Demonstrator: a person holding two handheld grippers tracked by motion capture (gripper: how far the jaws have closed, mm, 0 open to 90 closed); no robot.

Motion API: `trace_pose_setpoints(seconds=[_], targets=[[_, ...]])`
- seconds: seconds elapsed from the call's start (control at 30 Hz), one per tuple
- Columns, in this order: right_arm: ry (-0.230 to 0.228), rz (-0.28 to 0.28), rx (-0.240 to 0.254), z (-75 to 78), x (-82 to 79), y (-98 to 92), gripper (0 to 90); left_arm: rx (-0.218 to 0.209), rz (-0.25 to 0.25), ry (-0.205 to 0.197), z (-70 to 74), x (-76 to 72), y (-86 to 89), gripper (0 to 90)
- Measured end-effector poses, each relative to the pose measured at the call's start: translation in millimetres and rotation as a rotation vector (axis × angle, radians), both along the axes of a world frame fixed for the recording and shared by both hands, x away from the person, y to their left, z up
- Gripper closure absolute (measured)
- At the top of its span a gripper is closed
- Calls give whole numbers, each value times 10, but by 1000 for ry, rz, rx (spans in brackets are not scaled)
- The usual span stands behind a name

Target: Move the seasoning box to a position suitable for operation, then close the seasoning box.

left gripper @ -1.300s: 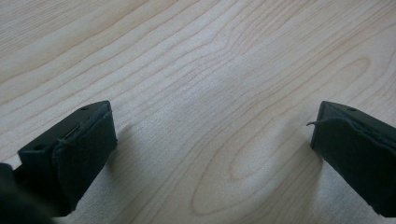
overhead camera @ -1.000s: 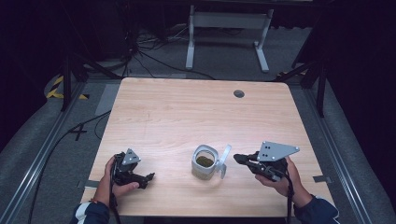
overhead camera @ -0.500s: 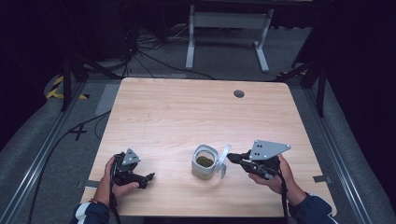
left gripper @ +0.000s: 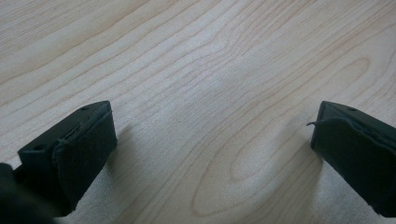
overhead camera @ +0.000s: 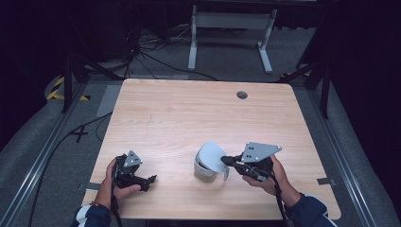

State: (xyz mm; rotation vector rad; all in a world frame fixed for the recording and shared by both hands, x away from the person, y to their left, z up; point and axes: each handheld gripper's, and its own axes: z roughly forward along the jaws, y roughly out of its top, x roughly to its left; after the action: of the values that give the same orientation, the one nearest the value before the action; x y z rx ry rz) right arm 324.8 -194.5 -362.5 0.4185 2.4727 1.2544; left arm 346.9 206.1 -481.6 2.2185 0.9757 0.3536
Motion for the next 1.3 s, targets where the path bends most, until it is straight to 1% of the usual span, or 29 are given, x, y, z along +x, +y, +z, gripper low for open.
trace_pose_setpoints(seconds=[0.27, 0.43, 0.53, 0.6, 0.63, 0.67, 0.8, 0.9, 1.0, 1.17, 1.23, 1.3], targets=[[4, -11, 4, -1, 34, -55, 897, -5, 0, -2, -4, 1, 0, 5], [-4, -23, -10, 2, 48, -92, 897, -3, -2, -2, -3, 1, 1, 5], [-8, -29, -8, 13, 50, -120, 897, -3, -3, -5, -3, 3, 2, 6], [-15, -31, -14, 23, 48, -139, 897, -6, -2, -8, -7, 2, 2, 7], [-14, -31, -16, 28, 45, -147, 897, -10, -5, -16, -12, 5, 1, 7], [-13, -33, -16, 33, 41, -155, 897, -5, -3, -19, -10, 5, 4, 8], [-16, -36, -27, 50, 36, -188, 897, -9, -6, -16, -12, 6, 2, 8], [-22, -39, -50, 42, 30, -221, 896, -11, -6, -15, -12, 6, 3, 8], [-26, -51, -60, 41, 21, -279, 896, -12, -4, -14, -13, 5, 2, 8], [-29, -86, -72, 42, 5, -434, 889, -12, -5, -15, -13, 5, 2, 8], [-24, -97, -78, 27, 4, -489, 852, -11, -5, -14, -12, 5, 2, 8], [-16, -105, -84, 18, -4, -534, 837, -11, -5, -14, -12, 5, 2, 8]])
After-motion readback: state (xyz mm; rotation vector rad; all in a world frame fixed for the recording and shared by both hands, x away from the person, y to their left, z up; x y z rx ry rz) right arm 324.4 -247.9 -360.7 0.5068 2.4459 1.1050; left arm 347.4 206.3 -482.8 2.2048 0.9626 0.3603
